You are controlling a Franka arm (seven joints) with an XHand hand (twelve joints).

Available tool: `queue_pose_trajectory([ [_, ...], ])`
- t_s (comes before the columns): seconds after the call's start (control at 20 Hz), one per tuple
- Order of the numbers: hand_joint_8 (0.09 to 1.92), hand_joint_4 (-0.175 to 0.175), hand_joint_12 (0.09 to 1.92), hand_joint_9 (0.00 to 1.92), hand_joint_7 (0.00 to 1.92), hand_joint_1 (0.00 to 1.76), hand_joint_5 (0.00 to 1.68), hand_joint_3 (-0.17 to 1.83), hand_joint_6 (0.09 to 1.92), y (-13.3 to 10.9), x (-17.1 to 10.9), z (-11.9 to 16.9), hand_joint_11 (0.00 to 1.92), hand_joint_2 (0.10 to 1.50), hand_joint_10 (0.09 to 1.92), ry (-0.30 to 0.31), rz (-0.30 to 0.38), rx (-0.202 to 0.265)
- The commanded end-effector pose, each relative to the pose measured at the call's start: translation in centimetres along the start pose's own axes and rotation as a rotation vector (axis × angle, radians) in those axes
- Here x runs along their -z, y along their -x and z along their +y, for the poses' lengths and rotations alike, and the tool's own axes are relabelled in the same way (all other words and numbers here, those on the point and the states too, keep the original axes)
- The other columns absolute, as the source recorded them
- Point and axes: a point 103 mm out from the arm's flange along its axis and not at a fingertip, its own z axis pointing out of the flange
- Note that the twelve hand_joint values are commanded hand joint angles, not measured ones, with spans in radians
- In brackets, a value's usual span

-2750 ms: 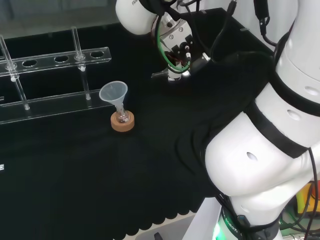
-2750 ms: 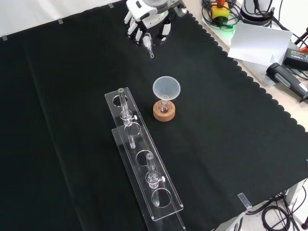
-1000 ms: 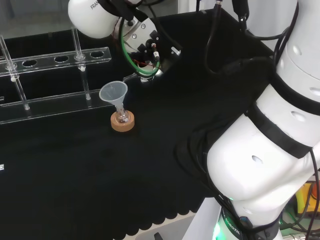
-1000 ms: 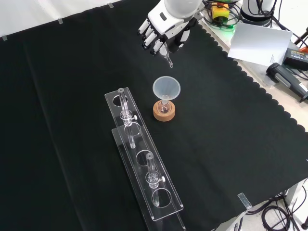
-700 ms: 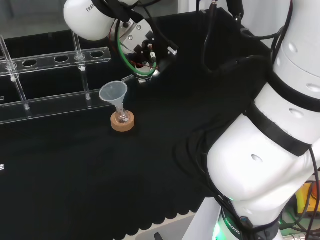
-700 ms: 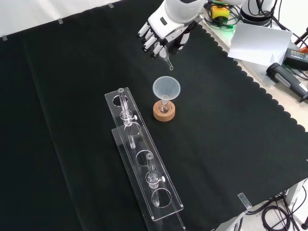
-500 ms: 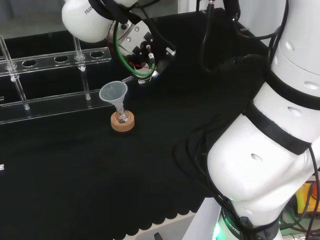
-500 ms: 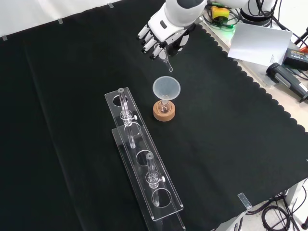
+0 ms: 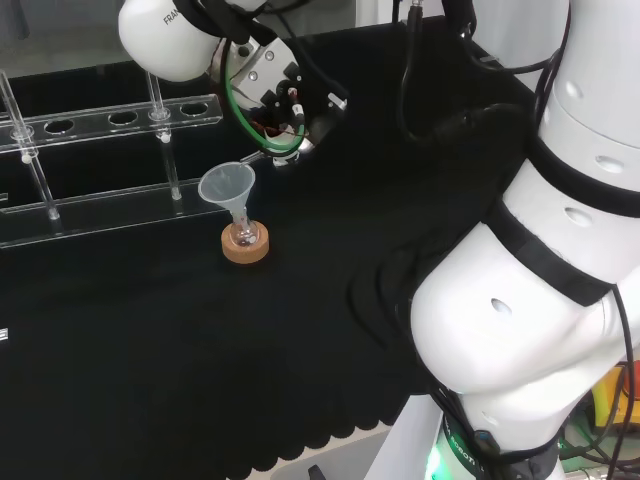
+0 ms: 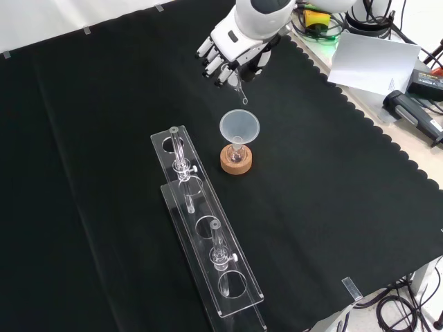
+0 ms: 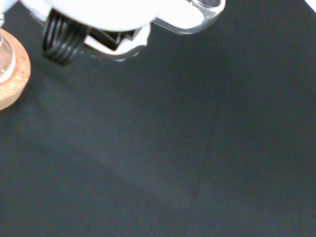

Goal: Pour all the NaCl from the weighing funnel into the round-bottom flask.

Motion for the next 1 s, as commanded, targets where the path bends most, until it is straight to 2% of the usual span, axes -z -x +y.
queue_pose_trajectory([
  [0.05,0.64,0.175,1.08,1.10,0.73,1.15,1.42,0.63,0.39,-1.1,0.4,1.1,0.81,0.62,0.27,-0.024,-0.090,-0.003],
  [0.2,0.64,0.175,1.08,1.10,0.73,1.15,1.41,0.63,0.39,-1.2,0.4,1.3,0.81,0.63,0.27,-0.030,-0.091,-0.005],
  [0.3,0.64,0.175,1.08,1.10,0.73,1.15,1.41,0.63,0.40,0.1,-0.9,1.5,0.81,0.63,0.27,-0.028,-0.074,-0.001],
  [0.45,0.64,0.175,1.08,1.10,0.73,1.15,1.41,0.63,0.40,0.2,-0.9,1.6,0.81,0.63,0.27,-0.034,-0.093,-0.002],
  [0.75,0.64,0.175,1.08,1.10,0.73,1.15,1.41,0.63,0.40,-1.9,1.3,1.5,0.81,0.63,0.27,-0.035,-0.133,-0.003],
  [1.0,0.64,0.175,1.08,1.10,0.73,1.15,1.41,0.63,0.40,-2.8,2.3,1.5,0.81,0.63,0.27,-0.044,-0.157,-0.012],
])
